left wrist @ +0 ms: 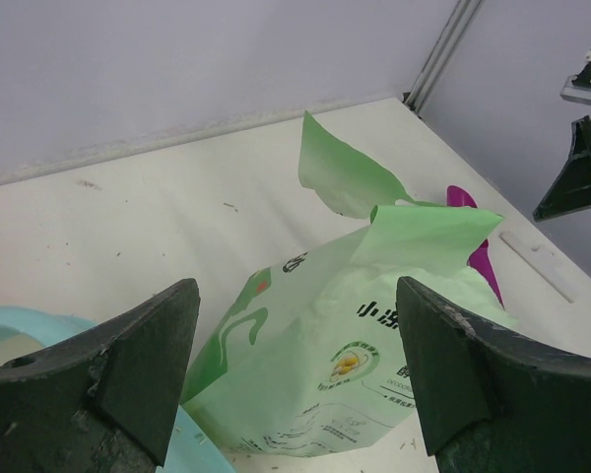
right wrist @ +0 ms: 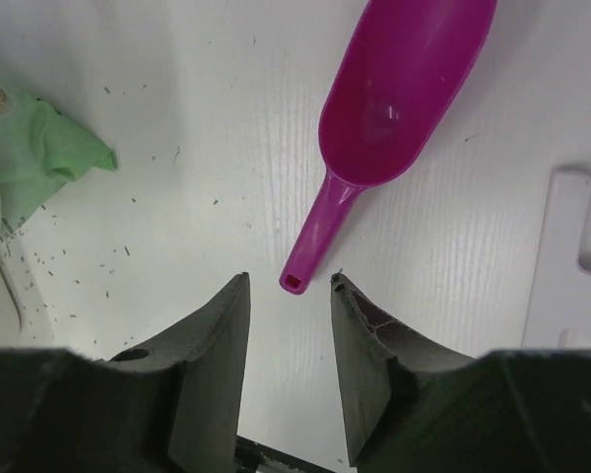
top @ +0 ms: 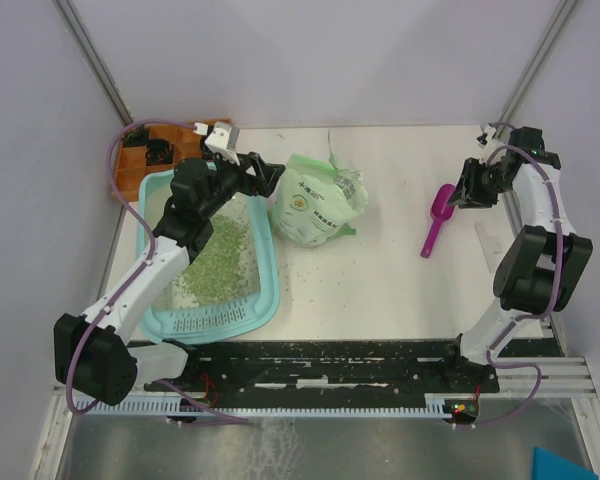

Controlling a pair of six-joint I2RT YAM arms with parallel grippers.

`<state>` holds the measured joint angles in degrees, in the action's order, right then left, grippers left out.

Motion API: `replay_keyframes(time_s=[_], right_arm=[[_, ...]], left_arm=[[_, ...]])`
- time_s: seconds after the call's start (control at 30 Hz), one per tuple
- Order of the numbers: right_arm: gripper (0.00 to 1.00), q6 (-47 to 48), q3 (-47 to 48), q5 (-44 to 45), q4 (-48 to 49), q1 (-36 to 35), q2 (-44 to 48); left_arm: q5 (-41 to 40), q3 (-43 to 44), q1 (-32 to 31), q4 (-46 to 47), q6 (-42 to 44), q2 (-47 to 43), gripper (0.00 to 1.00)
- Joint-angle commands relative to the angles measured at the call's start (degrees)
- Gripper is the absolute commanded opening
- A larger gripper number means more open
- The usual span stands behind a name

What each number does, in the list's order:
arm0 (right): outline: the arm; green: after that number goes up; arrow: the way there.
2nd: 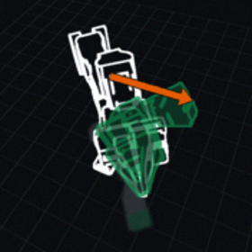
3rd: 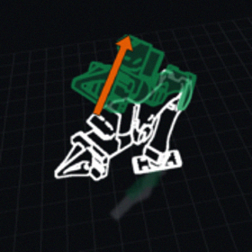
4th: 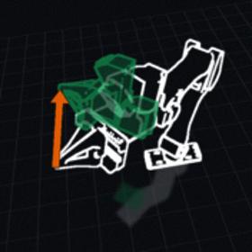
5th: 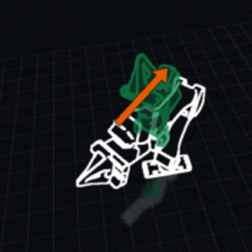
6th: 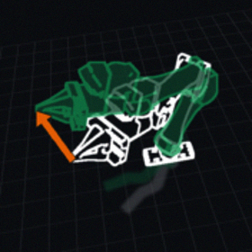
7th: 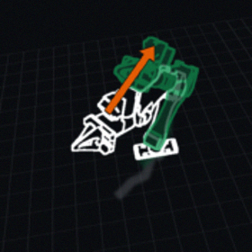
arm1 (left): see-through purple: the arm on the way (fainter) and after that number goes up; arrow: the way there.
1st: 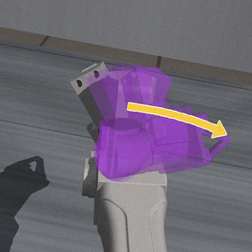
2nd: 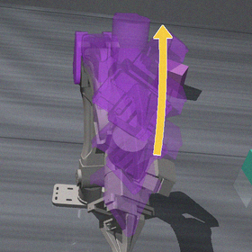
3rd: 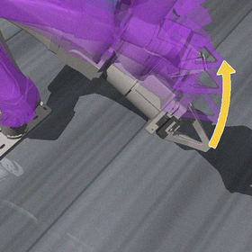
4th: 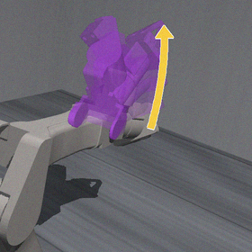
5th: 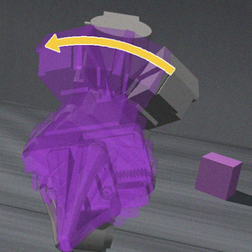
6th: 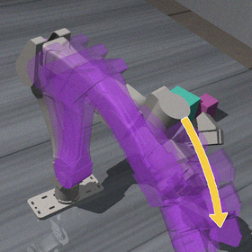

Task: Fill the litter box with clean litter
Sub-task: Place the spatula at the center of the board, then close the cat litter bag at the center of the board.

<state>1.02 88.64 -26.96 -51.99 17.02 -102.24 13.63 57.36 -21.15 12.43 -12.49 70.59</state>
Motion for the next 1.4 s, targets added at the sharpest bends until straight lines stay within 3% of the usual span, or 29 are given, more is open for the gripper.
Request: replay_keyframes(time_s=[0.0, 0.17, 0.37, 0.53, 0.77, 1.37], right_arm=[[0.46, 3.4, 3.3, -1.0, -3.3, -0.1, 4.8], [0.45, 6.1, 8.0, -3.8, -9.1, -1.4, 5.7], [0.48, 10.2, 18.2, -5.2, -18.4, -8.7, 3.3], [0.54, 8.6, 22.9, -6.6, -18.3, -15.1, -1.5], [0.54, 9.4, 28.1, -7.1, -19.2, -22.2, -9.1], [0.54, 9.3, 27.9, -10.1, -16.2, -27.8, -10.3]], left_arm=[[0.4, 1.1, -0.3, 1.5, 2.3, -2.2, 0.87], [2.1, 0.8, -0.4, 1.2, 3.2, -2.3, 0.9], [3.5, 1.5, -0.1, -0.5, 8.5, -1.2, 0.98], [8.1, 1.9, 0.1, -1.7, 10.3, -0.4, 1.0], [8.3, 1.3, 0.4, 0.4, 12.3, 0.8, 1.0], [11.7, 4.1, 0.7, 4.2, 11.6, 6.8, 1.0]])
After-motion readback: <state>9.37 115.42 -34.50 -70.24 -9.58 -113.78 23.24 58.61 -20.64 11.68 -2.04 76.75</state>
